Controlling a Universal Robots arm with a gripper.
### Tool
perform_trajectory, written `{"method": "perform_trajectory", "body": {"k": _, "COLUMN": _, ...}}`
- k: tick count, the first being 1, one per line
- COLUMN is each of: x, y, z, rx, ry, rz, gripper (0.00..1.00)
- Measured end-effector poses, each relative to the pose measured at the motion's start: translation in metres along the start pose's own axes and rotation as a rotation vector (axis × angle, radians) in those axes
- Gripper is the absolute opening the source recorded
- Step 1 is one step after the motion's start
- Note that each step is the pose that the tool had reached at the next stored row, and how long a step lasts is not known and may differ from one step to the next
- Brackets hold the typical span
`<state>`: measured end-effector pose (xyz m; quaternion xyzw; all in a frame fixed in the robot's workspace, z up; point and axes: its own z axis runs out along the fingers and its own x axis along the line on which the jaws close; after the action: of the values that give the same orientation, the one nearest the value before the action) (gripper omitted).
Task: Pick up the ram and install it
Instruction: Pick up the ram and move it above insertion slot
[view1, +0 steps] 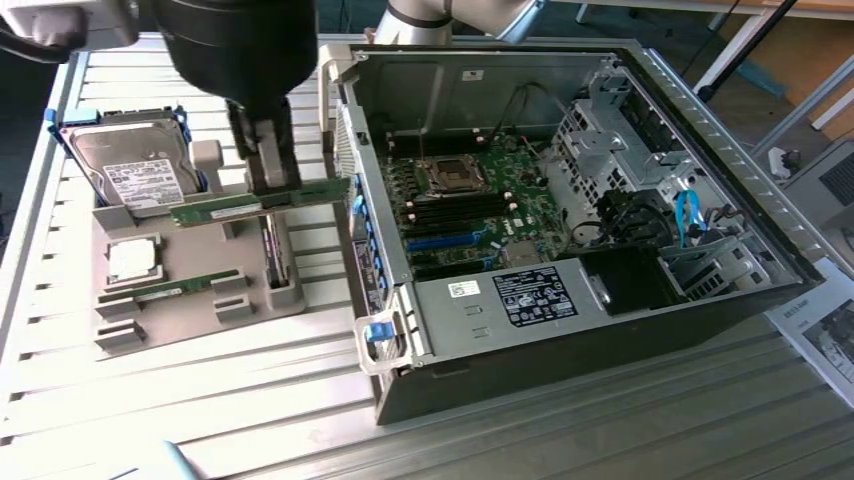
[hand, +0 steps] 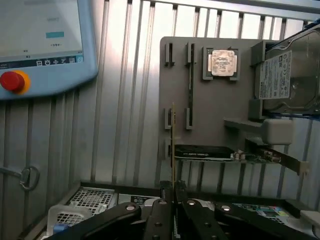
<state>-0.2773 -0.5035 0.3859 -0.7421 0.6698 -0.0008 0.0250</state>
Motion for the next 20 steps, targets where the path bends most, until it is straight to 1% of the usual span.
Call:
{"method": "perform_trajectory", "body": {"k": 1, "x": 0.001, "y": -0.0109, "z": 0.0004, "rx": -0.0003, "ry": 0.0000, "rz": 0.000, "gripper": 0.13}}
{"method": "perform_trajectory", "body": {"k": 3, "x": 0.002, "y": -0.0202, "z": 0.0008, "rx": -0.0005, "ry": -0.0001, "rz": 0.000, "gripper": 0.13}}
{"method": "perform_trajectory", "body": {"k": 5, "x": 0.003, "y": -0.0321, "z": 0.0013, "rx": -0.0011, "ry": -0.0001, "rz": 0.000, "gripper": 0.13}}
{"method": "perform_trajectory", "body": {"k": 7, "x": 0.005, "y": -0.0505, "z": 0.0021, "rx": -0.0016, "ry": -0.0003, "rz": 0.000, "gripper": 0.13}}
{"method": "perform_trajectory", "body": {"k": 9, "x": 0.007, "y": -0.0665, "z": 0.0028, "rx": -0.0022, "ry": -0.0003, "rz": 0.000, "gripper": 0.13}}
{"method": "perform_trajectory", "body": {"k": 11, "x": 0.009, "y": -0.0865, "z": 0.0036, "rx": -0.0028, "ry": -0.0003, "rz": 0.000, "gripper": 0.13}}
{"method": "perform_trajectory", "body": {"k": 13, "x": 0.010, "y": -0.0971, "z": 0.0042, "rx": -0.0031, "ry": -0.0003, "rz": 0.000, "gripper": 0.13}}
{"method": "perform_trajectory", "body": {"k": 14, "x": 0.011, "y": -0.1041, "z": 0.0045, "rx": -0.0034, "ry": -0.0003, "rz": 0.000, "gripper": 0.13}}
{"method": "perform_trajectory", "body": {"k": 18, "x": 0.014, "y": -0.1394, "z": 0.0061, "rx": -0.0041, "ry": -0.0004, "rz": 0.000, "gripper": 0.13}}
{"method": "perform_trajectory", "body": {"k": 19, "x": 0.016, "y": -0.1506, "z": 0.0066, "rx": -0.0043, "ry": -0.0005, "rz": 0.000, "gripper": 0.13}}
{"method": "perform_trajectory", "body": {"k": 20, "x": 0.016, "y": -0.1548, "z": 0.0068, "rx": -0.0045, "ry": -0.0005, "rz": 0.000, "gripper": 0.13}}
